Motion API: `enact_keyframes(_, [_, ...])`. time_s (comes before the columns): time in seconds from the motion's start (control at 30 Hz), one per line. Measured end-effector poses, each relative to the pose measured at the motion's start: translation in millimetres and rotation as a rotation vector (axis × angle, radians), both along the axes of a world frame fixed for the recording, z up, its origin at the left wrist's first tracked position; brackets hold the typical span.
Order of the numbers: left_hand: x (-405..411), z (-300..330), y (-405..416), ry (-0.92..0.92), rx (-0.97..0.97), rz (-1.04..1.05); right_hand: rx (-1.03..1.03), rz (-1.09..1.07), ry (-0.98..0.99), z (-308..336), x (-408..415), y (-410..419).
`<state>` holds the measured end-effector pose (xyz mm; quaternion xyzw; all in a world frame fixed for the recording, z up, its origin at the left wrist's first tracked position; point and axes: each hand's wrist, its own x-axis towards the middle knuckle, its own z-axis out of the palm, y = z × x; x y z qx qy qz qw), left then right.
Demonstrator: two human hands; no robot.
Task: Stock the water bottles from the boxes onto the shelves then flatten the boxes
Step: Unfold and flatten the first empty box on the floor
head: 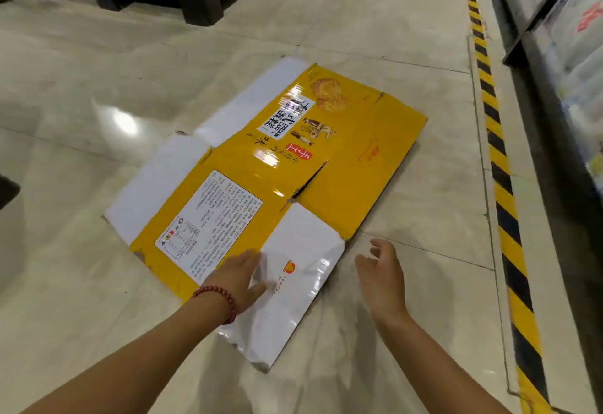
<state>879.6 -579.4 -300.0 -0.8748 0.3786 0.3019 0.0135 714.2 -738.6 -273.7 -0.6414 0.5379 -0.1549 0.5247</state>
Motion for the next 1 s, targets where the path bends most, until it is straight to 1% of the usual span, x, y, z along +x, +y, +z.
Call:
enact_keyframes(0.13, [-4, -40, 21, 0.042, 0.130, 0.004, 0.143, 0.083, 0.128, -36, -7, 21])
enact_keyframes(0.27, [-4, -68, 38, -0.003, 0.205, -0.045, 0.319, 0.148, 0.199, -66, -2, 43])
enact_keyframes(0.37, [-6, -77, 36, -0.051, 0.191, -0.056, 0.417, 0.162, 0.208, -85, 8, 54])
enact_keyframes(0.47, [-7, -81, 38, -0.062, 0.181, -0.040, 0.476, 0.048, 0.119, -98, 18, 65])
enact_keyframes(0.53, [-8, -79, 39, -0.065, 0.173, -0.030, 0.476, -0.023, 0.078, -104, 23, 71])
enact_keyframes(0.6, [-13, -77, 40, -0.082, 0.161, -0.015, 0.460, -0.035, 0.087, -108, 26, 73])
enact_keyframes(0.73, [-29, -76, 46, -0.081, 0.128, 0.032, 0.504, 0.071, 0.112, -115, 24, 71])
enact_keyframes(0.83, [-36, -73, 50, -0.098, 0.112, 0.054, 0.404, 0.163, 0.140, -119, 22, 77])
enact_keyframes(0.9, [-41, -70, 52, -0.104, 0.099, 0.049, 0.414, 0.149, 0.102, -121, 20, 77])
enact_keyframes(0.93, [-44, -67, 53, -0.118, 0.073, 0.033, 0.435, 0.127, 0.087, -122, 17, 74])
enact_keyframes(1.0, [-46, -59, 53, -0.156, -0.059, 0.022, 0.377, 0.087, 0.127, -124, 4, 62])
